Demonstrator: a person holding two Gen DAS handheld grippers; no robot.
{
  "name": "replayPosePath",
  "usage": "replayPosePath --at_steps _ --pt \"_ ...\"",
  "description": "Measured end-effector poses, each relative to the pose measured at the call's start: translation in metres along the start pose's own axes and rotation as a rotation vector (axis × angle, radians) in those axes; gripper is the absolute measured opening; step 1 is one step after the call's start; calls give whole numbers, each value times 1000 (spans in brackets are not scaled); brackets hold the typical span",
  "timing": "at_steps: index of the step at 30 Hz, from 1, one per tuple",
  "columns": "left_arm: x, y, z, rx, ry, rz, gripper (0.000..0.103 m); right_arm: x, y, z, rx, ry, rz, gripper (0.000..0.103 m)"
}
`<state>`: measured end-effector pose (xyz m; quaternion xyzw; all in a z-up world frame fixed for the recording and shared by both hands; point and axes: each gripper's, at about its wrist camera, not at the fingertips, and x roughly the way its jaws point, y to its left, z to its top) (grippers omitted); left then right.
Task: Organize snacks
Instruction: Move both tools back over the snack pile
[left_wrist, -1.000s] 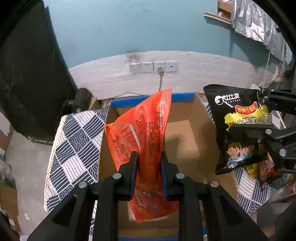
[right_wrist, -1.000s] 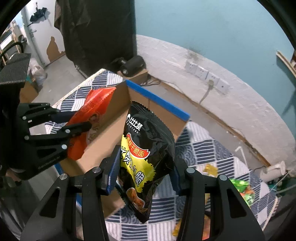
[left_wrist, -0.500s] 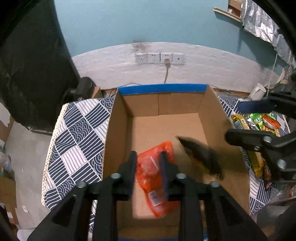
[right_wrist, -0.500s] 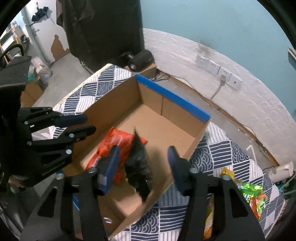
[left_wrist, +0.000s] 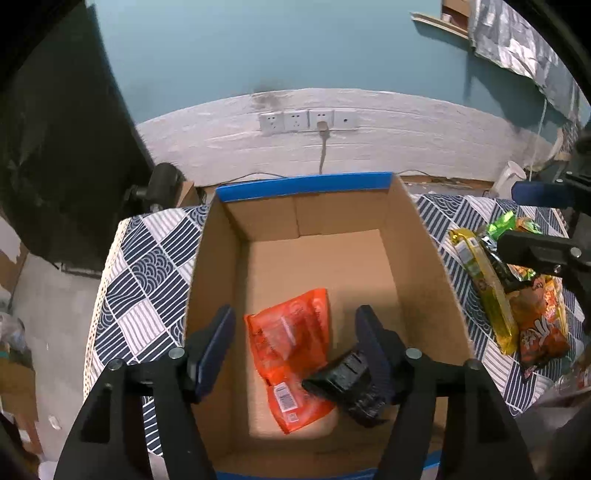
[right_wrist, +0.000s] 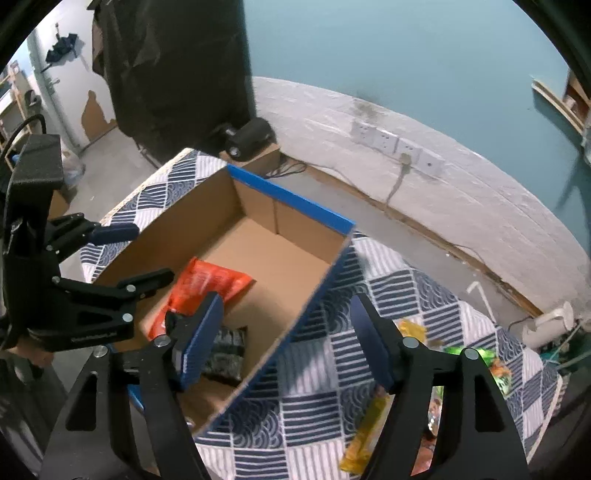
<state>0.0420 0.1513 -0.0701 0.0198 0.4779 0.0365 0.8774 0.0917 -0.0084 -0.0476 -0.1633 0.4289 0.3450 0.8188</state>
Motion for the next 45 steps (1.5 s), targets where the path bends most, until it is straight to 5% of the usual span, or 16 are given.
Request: replayPosePath --at_steps 7,28,45 --pt "-13 -29 7 44 -26 -25 80 -23 -29 -21 40 -17 -46 80" --pt "-16 -132 16 153 35 -175 80 -88 -137 -104 251 -46 -169 80" --pt "5 -212 14 267 115 -197 80 -99 -216 -180 402 3 -247 80"
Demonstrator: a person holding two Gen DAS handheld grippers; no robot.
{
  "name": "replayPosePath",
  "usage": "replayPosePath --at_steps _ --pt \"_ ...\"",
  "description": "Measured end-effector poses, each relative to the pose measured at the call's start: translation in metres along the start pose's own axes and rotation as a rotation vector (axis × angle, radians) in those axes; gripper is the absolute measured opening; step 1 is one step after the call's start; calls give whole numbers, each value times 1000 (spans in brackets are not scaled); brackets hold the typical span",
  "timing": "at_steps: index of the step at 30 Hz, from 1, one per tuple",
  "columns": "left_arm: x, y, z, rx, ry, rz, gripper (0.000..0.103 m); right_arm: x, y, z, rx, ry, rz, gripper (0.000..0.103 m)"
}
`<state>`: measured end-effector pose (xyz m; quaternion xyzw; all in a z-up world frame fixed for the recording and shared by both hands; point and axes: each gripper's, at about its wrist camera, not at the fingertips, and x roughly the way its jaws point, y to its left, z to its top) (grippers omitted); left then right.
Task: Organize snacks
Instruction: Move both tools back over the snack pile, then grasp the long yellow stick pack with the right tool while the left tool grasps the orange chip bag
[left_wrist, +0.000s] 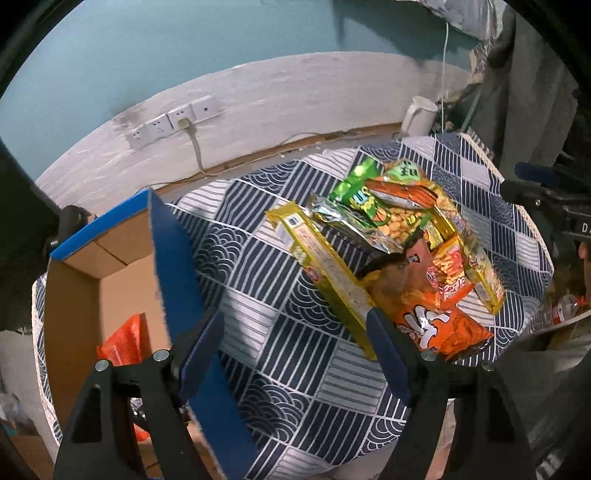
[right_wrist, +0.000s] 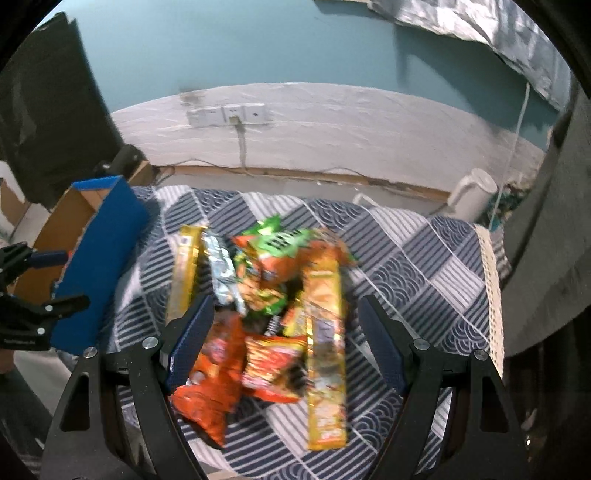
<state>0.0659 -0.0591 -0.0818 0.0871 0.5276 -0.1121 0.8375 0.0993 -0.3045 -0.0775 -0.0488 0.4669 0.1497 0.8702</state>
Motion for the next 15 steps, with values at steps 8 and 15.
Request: replayPosePath --at_steps 8,15 --pt "26 -21 1 45 47 1 80 25 -33 -26 38 76 -18 80" --pt "51 -36 -1 82 103 2 80 53 -38 -46 6 157 -19 80"
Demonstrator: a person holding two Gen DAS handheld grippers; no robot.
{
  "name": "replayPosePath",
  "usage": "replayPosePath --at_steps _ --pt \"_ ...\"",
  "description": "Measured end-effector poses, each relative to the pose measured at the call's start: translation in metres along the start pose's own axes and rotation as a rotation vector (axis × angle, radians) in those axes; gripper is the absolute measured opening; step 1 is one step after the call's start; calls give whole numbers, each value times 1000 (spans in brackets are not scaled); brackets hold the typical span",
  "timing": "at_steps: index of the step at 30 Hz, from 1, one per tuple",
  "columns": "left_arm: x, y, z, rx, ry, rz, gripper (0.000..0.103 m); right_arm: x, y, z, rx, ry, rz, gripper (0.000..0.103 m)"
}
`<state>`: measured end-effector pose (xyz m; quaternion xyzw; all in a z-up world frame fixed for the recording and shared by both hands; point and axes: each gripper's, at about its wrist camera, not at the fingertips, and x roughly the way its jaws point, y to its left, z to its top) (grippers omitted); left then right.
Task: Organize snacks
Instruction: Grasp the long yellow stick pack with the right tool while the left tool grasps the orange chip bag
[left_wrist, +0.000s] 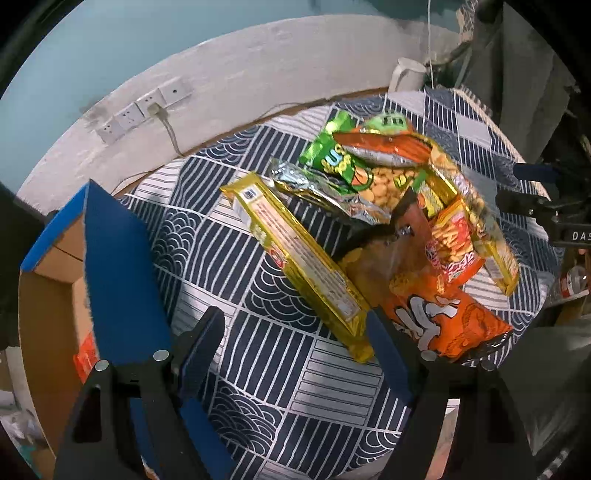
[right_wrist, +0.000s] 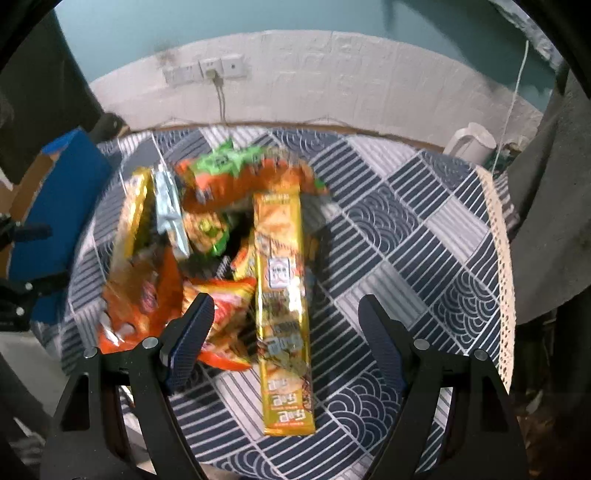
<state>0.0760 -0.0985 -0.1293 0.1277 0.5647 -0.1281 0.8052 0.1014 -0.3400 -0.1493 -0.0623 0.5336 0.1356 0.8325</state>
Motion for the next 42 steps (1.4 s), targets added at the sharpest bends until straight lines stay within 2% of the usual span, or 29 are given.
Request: replayPosePath --at_steps 10,16,18,20,23,31,38,42 --pt "16 -9 2 14 45 -22 80 32 -6 -13 -15 81 16 80" --pt "19 -13 10 -24 73 -81 80 50 -3 -14 -23 121 26 78" --pt "19 -14 12 -52 79 -109 80 55 -2 -16 -26 140 35 68" --pt "22 -14 13 -98 85 -150 80 61 -4 -19 -10 170 64 48" --pt "28 -18 16 -153 110 -201 80 62 -5 -25 -9 188 80 33" --pt "38 -39 34 -218 148 -262 81 45 -23 -47 -1 180 42 32" --pt "61 -67 31 -174 208 -229 82 35 -51 -68 55 184 20 32" --pt "65 -76 32 -159 202 -208 86 36 -58 -71 71 181 24 35"
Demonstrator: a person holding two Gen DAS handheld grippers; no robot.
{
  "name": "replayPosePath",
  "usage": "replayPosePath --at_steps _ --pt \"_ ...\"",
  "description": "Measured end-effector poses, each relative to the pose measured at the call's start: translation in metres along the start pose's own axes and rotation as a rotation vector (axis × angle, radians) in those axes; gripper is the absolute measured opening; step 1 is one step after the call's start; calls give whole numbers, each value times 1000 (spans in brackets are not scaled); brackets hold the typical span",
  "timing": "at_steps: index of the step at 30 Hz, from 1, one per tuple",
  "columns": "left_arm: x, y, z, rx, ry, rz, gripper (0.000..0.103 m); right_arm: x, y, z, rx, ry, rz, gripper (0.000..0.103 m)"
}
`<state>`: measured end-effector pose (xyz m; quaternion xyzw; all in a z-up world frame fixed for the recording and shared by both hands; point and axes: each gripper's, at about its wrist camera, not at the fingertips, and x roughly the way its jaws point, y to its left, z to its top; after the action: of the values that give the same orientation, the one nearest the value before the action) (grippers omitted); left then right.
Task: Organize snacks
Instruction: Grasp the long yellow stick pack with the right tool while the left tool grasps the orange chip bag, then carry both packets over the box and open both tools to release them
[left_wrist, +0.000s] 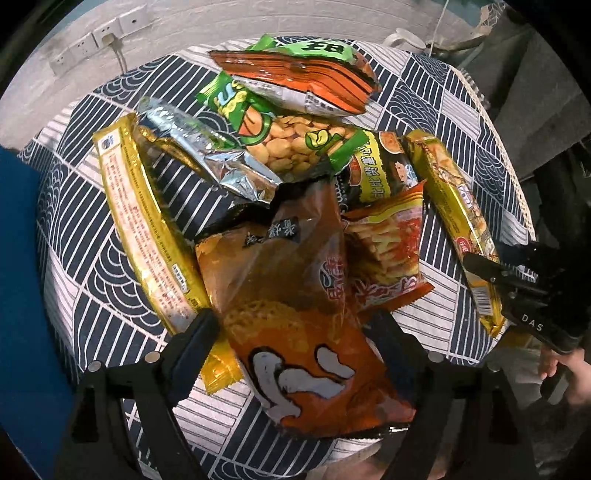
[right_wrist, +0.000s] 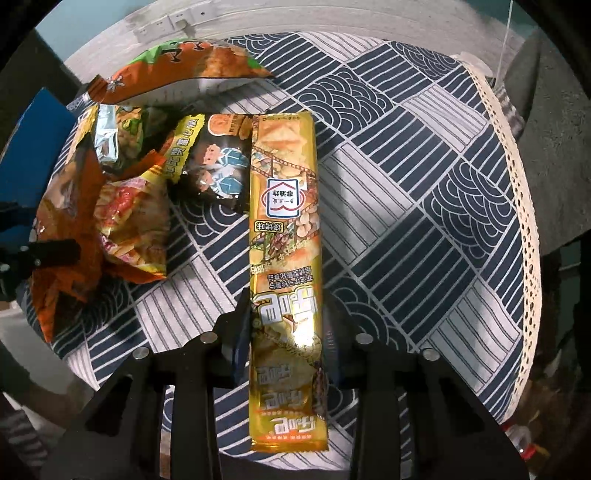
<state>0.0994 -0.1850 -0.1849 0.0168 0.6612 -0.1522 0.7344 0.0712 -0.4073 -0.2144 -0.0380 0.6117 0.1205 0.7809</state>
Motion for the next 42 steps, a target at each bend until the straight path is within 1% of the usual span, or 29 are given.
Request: replayPosePath --at_steps 3,4,5,8,9,10,12,14,15,16,19,20,23,27,28,34,38,42 --pt "2 -6 -1 28 -14 7 85 0 -5 5 1 -10 -5 37" --pt "3 -7 -1 37 -20 12 79 2 -2 9 2 -15 -8 40" --pt "4 -9 -3 52 -26 22 78 2 -3 11 5 -22 -13 42" --pt "3 -13 -7 91 -38 13 67 5 -2 19 17 -34 -23 45" --pt "2 -12 -9 95 -40 6 64 8 -3 22 23 -33 -20 45" --pt "0 -11 -10 97 -45 9 58 11 -2 28 26 -32 -19 45" --pt "-2 -8 -13 104 -47 -1 56 16 -3 33 31 -32 -24 45" --pt "-4 -5 -15 105 -49 -15 50 23 0 39 24 -26 -32 44" --pt "-6 -3 -16 105 -51 -22 45 26 1 40 18 -19 -36 42" --pt "-9 -1 -17 108 -53 -24 43 28 1 49 15 -18 -41 36" --pt "-14 3 -23 127 -65 -8 40 27 6 48 -1 -27 -52 31" --pt "-17 6 -26 129 -67 -8 39 25 7 49 -3 -31 -53 30" --pt "-23 10 -31 131 -72 -15 38 15 7 47 3 -41 -50 30" --pt "-37 10 -37 148 -103 -18 37 1 8 51 11 -68 -49 30" --pt "-40 10 -38 150 -109 -20 37 -4 9 46 12 -74 -48 30" --pt "-63 14 -47 171 -161 -27 37 -29 20 40 18 -119 -43 30" --pt "-77 17 -50 171 -197 -17 36 -50 22 31 15 -144 -35 30" --pt "-88 20 -52 180 -240 12 36 -63 41 30 3 -170 -32 30"
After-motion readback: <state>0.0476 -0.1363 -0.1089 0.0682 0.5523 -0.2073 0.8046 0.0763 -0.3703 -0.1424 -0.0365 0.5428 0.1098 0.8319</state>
